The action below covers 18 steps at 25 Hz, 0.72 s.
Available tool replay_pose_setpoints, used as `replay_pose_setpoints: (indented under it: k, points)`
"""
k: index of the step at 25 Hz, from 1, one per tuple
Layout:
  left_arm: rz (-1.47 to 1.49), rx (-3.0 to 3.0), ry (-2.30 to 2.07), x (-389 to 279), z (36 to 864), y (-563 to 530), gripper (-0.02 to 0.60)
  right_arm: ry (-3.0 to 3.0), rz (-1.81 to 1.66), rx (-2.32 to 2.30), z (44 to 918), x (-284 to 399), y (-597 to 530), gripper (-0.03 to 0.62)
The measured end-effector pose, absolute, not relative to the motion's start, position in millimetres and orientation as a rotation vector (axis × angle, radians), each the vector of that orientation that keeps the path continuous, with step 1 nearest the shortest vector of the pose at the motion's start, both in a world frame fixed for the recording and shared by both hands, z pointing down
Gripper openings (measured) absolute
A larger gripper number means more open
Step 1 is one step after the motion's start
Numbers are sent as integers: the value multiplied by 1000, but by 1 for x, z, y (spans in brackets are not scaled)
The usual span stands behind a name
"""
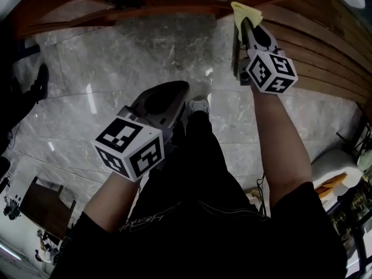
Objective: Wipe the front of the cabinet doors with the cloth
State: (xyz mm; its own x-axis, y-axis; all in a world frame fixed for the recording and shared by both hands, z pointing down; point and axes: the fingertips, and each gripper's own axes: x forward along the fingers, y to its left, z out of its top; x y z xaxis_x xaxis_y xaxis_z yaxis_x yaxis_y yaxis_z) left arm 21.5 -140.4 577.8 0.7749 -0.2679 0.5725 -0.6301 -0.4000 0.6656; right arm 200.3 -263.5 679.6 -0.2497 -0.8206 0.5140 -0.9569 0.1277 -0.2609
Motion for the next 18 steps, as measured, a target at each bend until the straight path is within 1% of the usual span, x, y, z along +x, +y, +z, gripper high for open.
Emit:
replay_pose_setpoints:
  k: [5, 10, 13, 18]
  points:
    - [472, 1995, -680, 33, 575, -133, 6, -2140, 792, 1721, 675, 212, -251, 41]
    - [448, 2029, -709, 43, 562, -133, 6, -2186, 775, 1557, 651, 202, -223, 41]
    - [432, 2050, -740, 44, 547, -134, 6, -2259, 789, 1453, 611, 186, -206, 41]
    - [406, 2103, -821, 22, 490, -132, 6, -2430, 835, 1250, 501, 147, -169, 41]
